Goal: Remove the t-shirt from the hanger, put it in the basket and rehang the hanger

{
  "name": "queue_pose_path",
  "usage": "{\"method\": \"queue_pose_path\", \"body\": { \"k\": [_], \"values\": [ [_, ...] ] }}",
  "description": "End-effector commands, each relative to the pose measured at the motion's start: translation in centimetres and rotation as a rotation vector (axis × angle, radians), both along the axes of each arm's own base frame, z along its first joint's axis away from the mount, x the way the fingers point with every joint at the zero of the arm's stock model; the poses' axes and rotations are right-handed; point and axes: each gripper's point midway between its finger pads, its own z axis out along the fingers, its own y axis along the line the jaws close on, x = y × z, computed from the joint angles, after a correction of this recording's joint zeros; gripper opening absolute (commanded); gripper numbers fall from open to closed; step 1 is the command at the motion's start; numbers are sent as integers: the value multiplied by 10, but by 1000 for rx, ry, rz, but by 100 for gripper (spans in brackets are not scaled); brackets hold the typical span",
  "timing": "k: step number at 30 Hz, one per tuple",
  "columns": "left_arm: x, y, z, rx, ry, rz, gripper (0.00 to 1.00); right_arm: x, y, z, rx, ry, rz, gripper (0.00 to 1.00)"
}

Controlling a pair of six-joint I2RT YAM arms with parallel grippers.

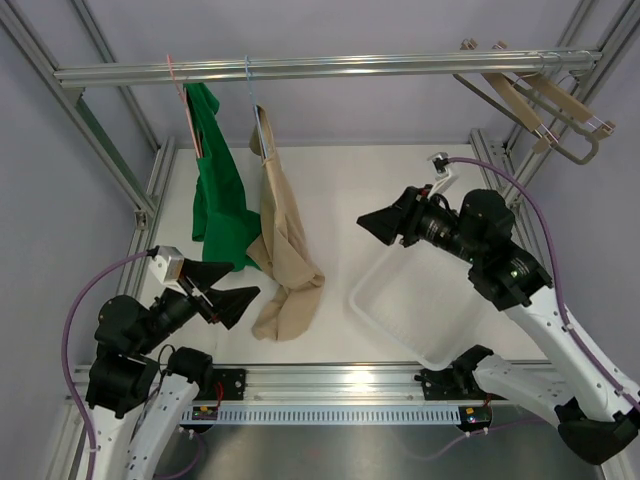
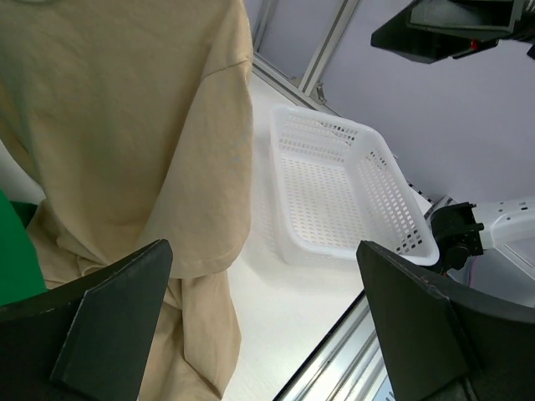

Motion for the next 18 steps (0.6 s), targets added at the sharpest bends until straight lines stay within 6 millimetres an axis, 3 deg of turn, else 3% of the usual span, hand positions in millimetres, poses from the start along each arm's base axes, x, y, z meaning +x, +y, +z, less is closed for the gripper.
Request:
{"method": "queue_pose_path", "body": {
  "k": [1, 3, 4, 5, 6, 7, 8, 9, 10, 11, 12, 13, 14, 15, 16, 17, 18],
  "values": [
    [-6, 1, 4, -8, -31, -9, 99, 11, 9, 30, -66, -88, -63, 64],
    [-5, 2, -7, 4, -2, 0, 99, 17, 28, 29, -132, -104, -44, 64],
    [-4, 3, -11, 3, 9, 12, 99, 23, 27, 48, -139, -133, -82, 63],
    [-2, 4, -16, 8, 19, 23, 99, 27, 30, 54, -174, -166, -85, 63],
    [1, 5, -23, 12, 32, 35, 99, 37, 46, 45, -225, -151, -74, 62],
    [2, 6, -27, 12, 40, 45, 99, 43, 41, 69, -234, -181, -124, 62],
    [4, 7, -30, 9, 45, 57, 99, 50, 45, 73, -264, -202, -131, 61],
    [7, 9, -32, 8, 54, 75, 99, 63, 58, 64, -307, -187, -136, 61],
    [7, 10, -33, 9, 55, 78, 99, 65, 58, 87, -295, -223, -158, 61],
    [7, 9, -33, 10, 56, 75, 99, 75, 68, 97, -303, -249, -164, 60],
    [8, 9, -34, 9, 63, 77, 99, 83, 75, 85, -338, -240, -167, 59],
    [9, 9, -37, 4, 79, 79, 99, 87, 75, 106, -318, -270, -196, 59],
    [10, 8, -38, 4, 83, 79, 99, 92, 79, 110, -337, -289, -201, 59],
    [9, 7, -38, 6, 87, 70, 99, 107, 94, 97, -376, -278, -199, 59],
    [9, 7, -39, 6, 87, 67, 99, 108, 92, 120, -355, -311, -220, 59],
    [10, 6, -39, 6, 87, 65, 99, 112, 98, 122, -369, -324, -218, 59],
    [9, 5, -39, 6, 85, 56, 99, 123, 113, 107, -406, -309, -203, 59]
  ]
}}
